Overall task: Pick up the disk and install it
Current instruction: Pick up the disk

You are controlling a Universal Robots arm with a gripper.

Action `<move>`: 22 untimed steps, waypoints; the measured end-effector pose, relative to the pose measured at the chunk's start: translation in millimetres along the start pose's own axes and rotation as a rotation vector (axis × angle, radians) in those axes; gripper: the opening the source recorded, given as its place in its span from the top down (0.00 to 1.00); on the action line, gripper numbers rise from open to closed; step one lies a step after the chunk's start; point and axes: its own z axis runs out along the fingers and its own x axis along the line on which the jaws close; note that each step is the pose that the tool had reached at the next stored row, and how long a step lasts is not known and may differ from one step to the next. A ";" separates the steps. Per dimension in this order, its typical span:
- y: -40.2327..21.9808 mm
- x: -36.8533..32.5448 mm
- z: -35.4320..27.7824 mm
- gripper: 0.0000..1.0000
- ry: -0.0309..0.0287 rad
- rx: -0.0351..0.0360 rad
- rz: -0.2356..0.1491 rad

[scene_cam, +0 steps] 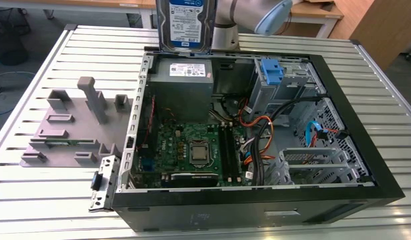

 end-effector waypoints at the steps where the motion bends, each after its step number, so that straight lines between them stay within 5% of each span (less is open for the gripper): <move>1: -2.2 -0.1 0.0 0.65 0.0000 0.0000 0.000; 22: -55.4 -2.4 0.2 0.65 0.0001 -0.0001 0.000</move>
